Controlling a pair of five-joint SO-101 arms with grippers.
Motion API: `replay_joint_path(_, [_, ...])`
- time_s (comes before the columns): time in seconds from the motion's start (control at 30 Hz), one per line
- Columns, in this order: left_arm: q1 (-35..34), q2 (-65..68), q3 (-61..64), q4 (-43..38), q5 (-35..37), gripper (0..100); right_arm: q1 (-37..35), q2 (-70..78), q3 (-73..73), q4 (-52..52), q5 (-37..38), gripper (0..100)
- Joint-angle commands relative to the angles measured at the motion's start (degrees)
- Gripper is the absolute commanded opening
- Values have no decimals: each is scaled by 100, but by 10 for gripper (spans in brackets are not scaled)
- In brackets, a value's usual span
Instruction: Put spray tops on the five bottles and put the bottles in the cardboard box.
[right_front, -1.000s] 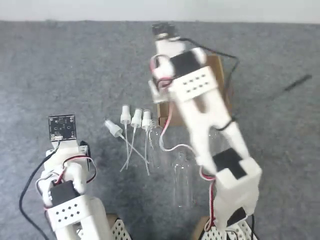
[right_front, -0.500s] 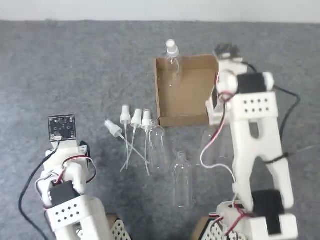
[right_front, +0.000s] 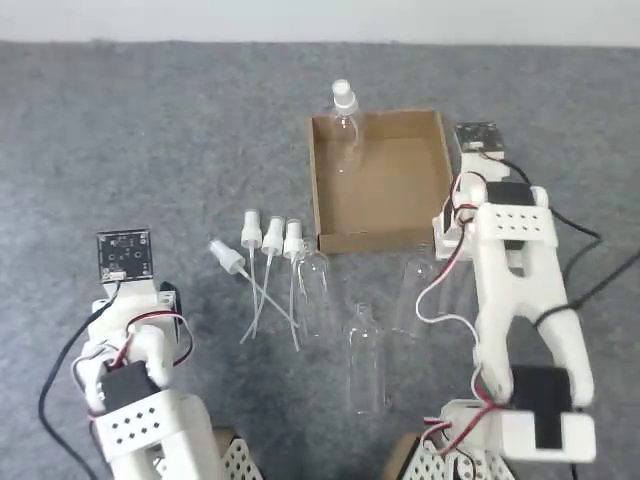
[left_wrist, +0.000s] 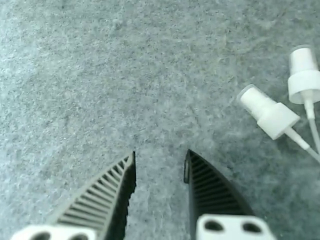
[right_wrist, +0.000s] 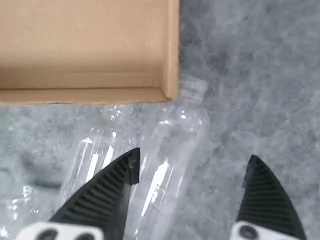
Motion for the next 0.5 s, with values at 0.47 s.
replay_joint_path(0.47, [18, -62, -136, -9, 26, 145, 1631, 954, -44, -655, 1459, 85])
